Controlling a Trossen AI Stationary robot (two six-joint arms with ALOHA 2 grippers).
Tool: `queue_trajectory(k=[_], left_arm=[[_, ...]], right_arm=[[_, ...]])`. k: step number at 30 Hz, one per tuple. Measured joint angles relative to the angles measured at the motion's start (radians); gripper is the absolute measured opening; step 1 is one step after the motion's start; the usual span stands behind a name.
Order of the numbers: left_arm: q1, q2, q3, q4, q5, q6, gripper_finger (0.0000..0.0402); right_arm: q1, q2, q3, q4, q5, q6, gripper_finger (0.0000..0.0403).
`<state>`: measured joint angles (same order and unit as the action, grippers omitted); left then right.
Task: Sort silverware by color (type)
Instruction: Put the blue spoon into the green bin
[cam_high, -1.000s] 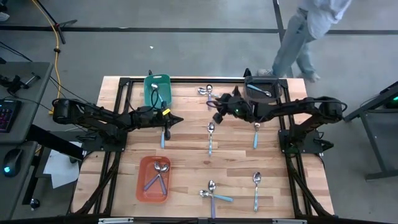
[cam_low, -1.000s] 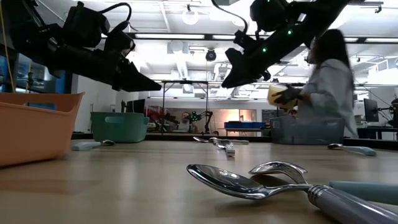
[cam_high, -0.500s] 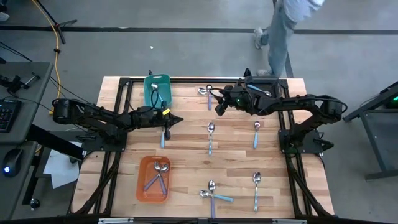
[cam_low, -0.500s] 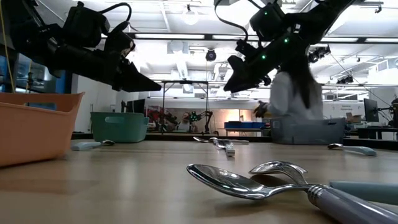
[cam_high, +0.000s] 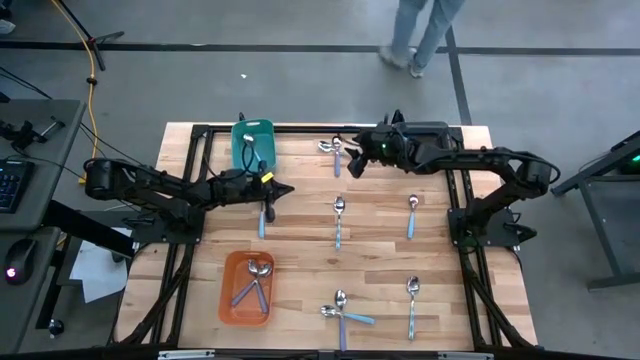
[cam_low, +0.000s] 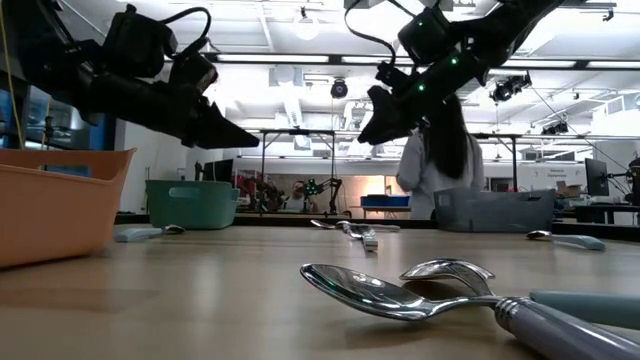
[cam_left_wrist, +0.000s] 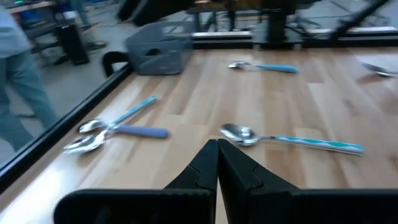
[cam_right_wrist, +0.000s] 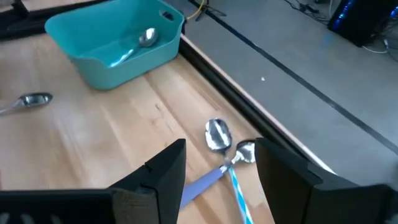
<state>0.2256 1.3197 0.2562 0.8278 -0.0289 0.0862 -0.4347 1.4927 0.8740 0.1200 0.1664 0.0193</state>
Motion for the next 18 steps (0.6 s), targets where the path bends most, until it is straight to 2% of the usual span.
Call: queue_trajectory(k=[6, 12, 18], left_arm=[[0.047, 0.0, 0.0, -0.013, -0.013, -0.012, 0.0], [0.068, 0.0, 0.0, -0.022, -0.013, -0.015, 0.0], [0.069, 0.0, 0.0, -0.028, -0.012, -0.015, 0.0]], right_arm=[[-0.06, 0.107, 0.037, -0.048, -0.127, -0.05, 0.0177], [-0.093, 0.269, 0.198, -0.25, -0.148, -0.147, 0.0177], [-0.135, 0.421, 0.358, -0.415, -0.22, -0.226, 0.0177]])
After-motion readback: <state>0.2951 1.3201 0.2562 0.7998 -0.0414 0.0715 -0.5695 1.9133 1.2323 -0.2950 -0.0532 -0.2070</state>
